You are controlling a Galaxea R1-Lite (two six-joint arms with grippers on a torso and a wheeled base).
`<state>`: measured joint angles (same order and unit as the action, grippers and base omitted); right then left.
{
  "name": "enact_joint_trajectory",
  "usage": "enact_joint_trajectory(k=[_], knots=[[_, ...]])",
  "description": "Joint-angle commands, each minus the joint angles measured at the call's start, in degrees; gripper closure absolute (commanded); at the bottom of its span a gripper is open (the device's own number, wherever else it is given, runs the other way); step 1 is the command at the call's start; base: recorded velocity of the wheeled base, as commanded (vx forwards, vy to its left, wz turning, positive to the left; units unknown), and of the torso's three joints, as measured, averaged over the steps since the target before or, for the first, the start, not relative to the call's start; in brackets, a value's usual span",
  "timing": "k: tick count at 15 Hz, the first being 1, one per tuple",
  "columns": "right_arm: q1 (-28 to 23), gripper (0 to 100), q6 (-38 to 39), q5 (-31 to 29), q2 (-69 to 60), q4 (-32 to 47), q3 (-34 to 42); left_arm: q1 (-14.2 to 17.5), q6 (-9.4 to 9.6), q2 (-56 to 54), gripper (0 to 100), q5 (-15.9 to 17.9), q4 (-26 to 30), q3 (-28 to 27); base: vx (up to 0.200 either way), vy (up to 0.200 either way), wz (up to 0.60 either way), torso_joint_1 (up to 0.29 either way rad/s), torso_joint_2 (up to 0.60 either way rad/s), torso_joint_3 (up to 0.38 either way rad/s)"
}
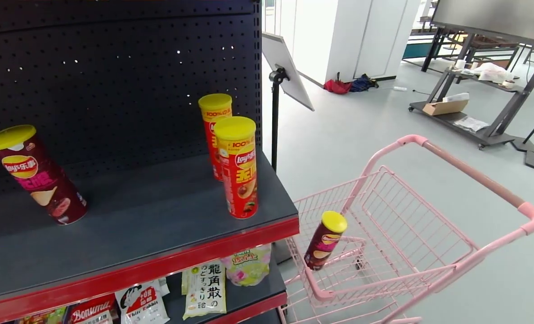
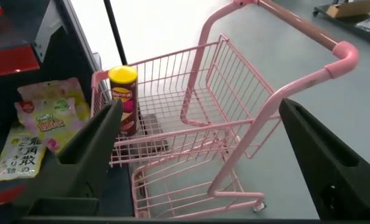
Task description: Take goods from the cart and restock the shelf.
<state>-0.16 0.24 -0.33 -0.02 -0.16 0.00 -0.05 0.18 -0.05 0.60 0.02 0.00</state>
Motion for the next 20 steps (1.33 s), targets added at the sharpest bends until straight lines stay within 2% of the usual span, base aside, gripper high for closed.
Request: enact_joint_trajectory(k=[1, 7, 20], knots=[[0.07, 0, 0.02, -0.02, 0.02, -0.02, 0.0, 0.05, -0.01, 0.05, 0, 0.02, -0.02, 0.0, 0.0, 0.0, 0.0, 0.0, 0.0, 0.0], [0.07, 0, 0.02, -0.02, 0.02, -0.02, 0.0, 0.05, -0.01, 0.05, 0, 0.02, -0.02, 0.0, 0.0, 0.0, 0.0, -0.104, 0.24, 0.138], [0.07, 0, -0.16, -0.11, 0.02, -0.02, 0.0, 0.05, -0.01, 0.05, 0, -1.12, -0.02, 0.0, 0.0, 0.0, 0.0, -0.149, 0.38, 0.233]])
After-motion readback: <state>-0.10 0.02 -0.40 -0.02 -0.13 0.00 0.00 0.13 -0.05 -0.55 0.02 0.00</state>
